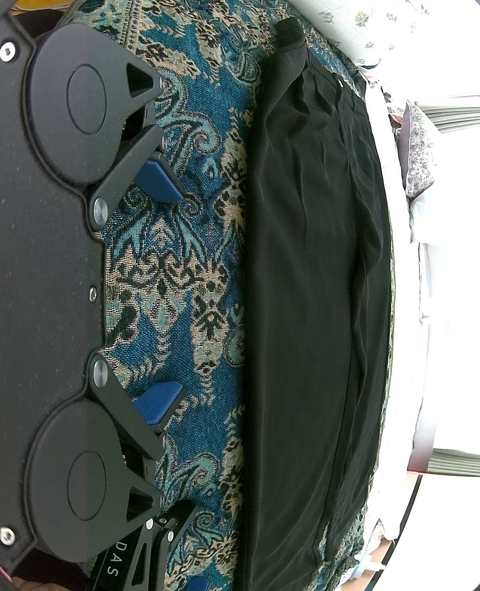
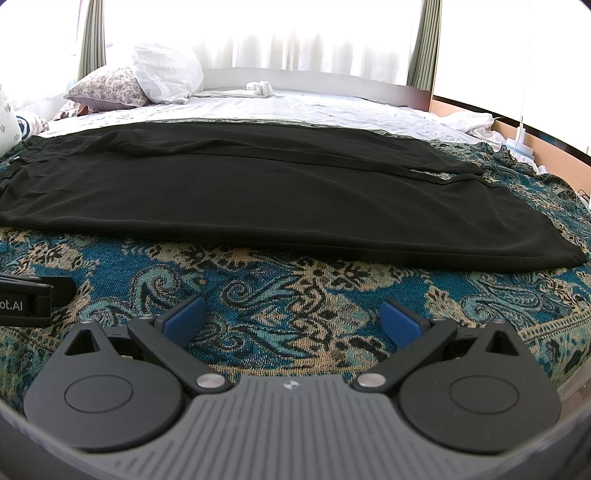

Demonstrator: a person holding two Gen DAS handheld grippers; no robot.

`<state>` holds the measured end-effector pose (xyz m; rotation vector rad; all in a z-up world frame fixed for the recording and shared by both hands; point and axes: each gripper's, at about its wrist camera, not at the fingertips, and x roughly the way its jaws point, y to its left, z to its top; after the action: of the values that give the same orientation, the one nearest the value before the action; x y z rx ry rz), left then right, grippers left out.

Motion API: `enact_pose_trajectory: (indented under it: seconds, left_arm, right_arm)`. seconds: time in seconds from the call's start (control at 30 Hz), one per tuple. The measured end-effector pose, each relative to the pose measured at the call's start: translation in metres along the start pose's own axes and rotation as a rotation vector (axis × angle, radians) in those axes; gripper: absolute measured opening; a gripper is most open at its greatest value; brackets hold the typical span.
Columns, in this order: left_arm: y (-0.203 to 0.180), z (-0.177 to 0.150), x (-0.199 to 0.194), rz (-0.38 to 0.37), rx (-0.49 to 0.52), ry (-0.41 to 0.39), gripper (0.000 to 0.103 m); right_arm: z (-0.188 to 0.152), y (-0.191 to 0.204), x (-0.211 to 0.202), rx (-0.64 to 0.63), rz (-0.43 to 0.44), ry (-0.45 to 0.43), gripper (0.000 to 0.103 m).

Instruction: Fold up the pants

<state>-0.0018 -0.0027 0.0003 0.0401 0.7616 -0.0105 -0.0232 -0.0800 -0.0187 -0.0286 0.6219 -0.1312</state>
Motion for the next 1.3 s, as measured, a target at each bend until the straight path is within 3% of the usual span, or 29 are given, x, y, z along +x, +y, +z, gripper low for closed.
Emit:
enact_pose_trajectory:
  seconds: [0.8,0.9,1.03,1.17,1.3]
  left_arm:
    - [-0.003,0.0,-0.012,0.003,0.02,-0.022,0.103]
    - [0.008,0.015,-0.012,-0.041,0.006,0.016,0.103]
    - [0.032,0.041,-0.018,-0.082,-0.022,-0.024,0.103]
    - [0.059,0.082,-0.018,-0.08,-0.021,-0.074,0.103]
    - [0.091,0.136,-0.005,-0.094,-0.08,-0.069,0.103]
  right_arm:
    - [0.0,0.0,-0.003,0.013,-0.009,-0.007,0.103]
    - [0.015,-0.008,-0.01,0.031,0.027,0.038,0.103]
    - [0.036,-0.03,-0.01,0.057,0.043,0.034,0.103]
    - [0.066,-0.049,-0.006,0.041,0.009,-0.013,0.103]
    - [0.105,-0.076,0.013,0.115,-0.001,0.009,0.103]
